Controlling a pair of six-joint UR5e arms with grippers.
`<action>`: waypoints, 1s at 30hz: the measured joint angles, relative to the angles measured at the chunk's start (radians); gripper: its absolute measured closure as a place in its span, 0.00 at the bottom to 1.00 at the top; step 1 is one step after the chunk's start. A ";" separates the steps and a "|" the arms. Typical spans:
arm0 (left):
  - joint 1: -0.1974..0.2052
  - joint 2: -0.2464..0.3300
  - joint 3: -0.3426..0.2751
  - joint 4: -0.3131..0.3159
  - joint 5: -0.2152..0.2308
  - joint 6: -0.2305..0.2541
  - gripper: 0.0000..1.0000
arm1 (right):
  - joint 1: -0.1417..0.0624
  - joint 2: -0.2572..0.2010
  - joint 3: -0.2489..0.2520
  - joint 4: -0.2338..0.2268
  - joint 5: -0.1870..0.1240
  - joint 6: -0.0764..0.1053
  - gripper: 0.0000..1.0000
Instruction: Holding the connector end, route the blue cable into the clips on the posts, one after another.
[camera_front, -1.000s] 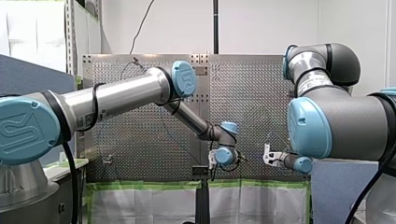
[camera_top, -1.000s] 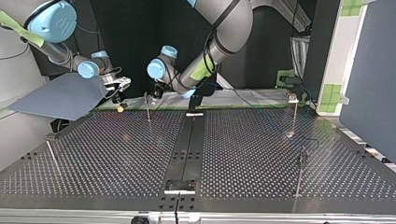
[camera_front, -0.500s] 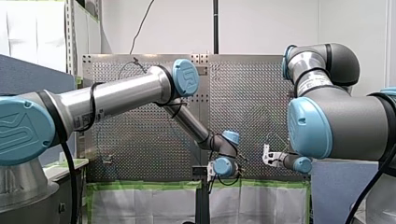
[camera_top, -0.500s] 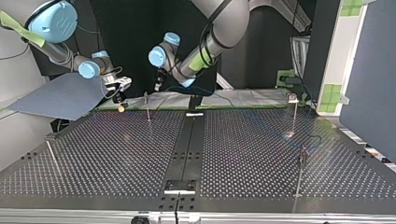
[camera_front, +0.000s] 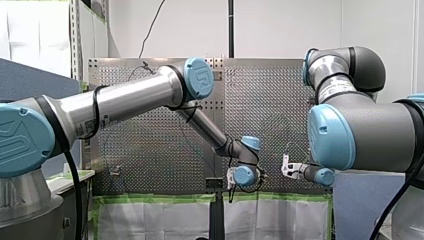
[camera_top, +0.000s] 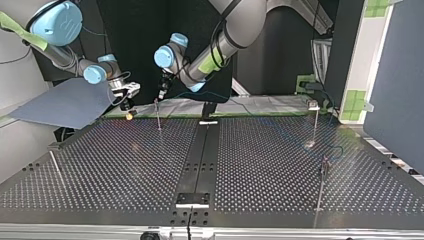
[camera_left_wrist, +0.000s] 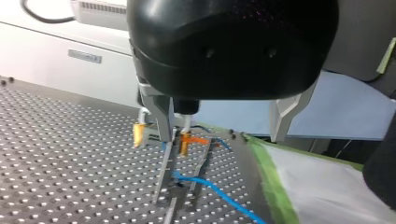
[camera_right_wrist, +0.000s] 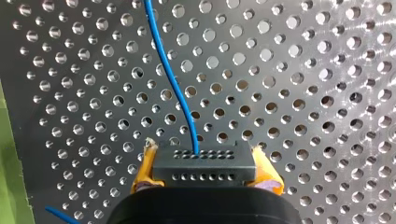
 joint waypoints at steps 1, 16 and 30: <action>0.000 0.001 0.000 0.002 -0.002 0.000 0.02 | 0.000 0.000 0.000 0.001 0.000 0.001 1.00; -0.004 0.004 0.000 0.006 -0.009 0.001 0.02 | -0.001 0.001 0.000 0.003 0.001 0.005 1.00; -0.008 0.004 0.000 0.017 -0.050 0.003 0.02 | 0.000 0.002 0.000 0.003 -0.003 0.005 1.00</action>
